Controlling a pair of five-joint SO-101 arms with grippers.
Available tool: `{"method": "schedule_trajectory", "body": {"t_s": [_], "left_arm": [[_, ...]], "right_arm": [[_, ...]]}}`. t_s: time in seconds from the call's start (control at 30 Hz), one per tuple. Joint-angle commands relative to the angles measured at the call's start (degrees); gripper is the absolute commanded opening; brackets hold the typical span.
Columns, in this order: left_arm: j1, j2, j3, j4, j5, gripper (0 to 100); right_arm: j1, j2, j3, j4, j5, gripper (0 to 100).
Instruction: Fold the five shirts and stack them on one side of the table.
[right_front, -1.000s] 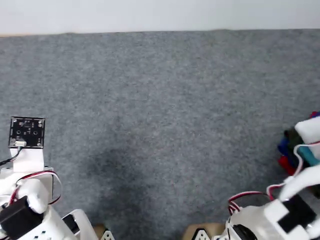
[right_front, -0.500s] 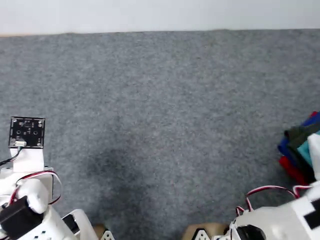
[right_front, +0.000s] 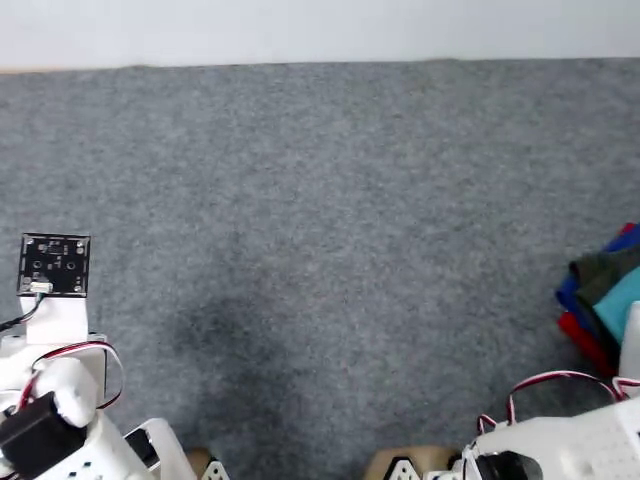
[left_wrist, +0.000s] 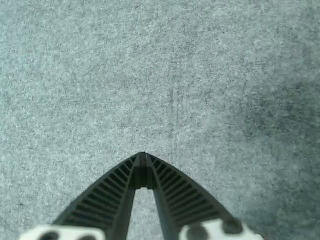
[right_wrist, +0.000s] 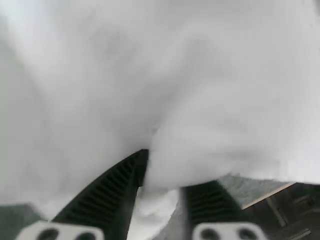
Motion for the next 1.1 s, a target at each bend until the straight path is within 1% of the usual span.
{"method": "schedule_trajectory", "body": {"t_s": [0.0, 0.03, 0.17, 0.37, 0.57, 0.67, 0.73, 0.87, 0.97, 1.07], "left_arm": [[-0.1, -0.4, -0.1, 0.7, -0.2, 0], [-0.1, -0.4, -0.1, 0.7, -0.2, 0], [-0.1, -0.4, -0.1, 0.7, -0.2, 0], [-0.1, -0.4, -0.1, 0.7, -0.2, 0], [-0.1, -0.1, -0.1, 0.7, -0.2, 0], [-0.1, -0.1, -0.1, 0.7, -0.2, 0], [-0.1, -0.1, -0.1, 0.7, -0.2, 0], [-0.1, -0.1, -0.1, 0.7, -0.4, 0], [-0.1, 0.0, 0.0, 0.7, -0.4, 0], [-0.1, 0.0, 0.0, 0.4, -0.4, 0]], "right_arm": [[-0.5, -2.1, -0.6, 1.4, -0.9, 24.1], [-0.8, -2.1, -0.6, 1.4, -1.3, 25.5], [-3.1, -0.7, -0.5, -0.7, -2.8, 25.6], [-8.0, 2.0, -0.5, -8.7, -5.3, 25.6], [-13.9, 3.5, -0.5, -15.2, -5.6, 25.6], [-15.0, 3.4, -0.5, -17.2, -5.6, 25.6], [-14.7, 3.1, -0.7, -16.7, -5.4, 25.6], [-12.4, 0.3, -1.3, -11.6, -5.0, 25.8], [-11.0, -4.4, -1.4, -8.0, -1.8, 25.8], [-10.7, -10.2, -1.4, -5.2, -1.0, 25.8]]}}
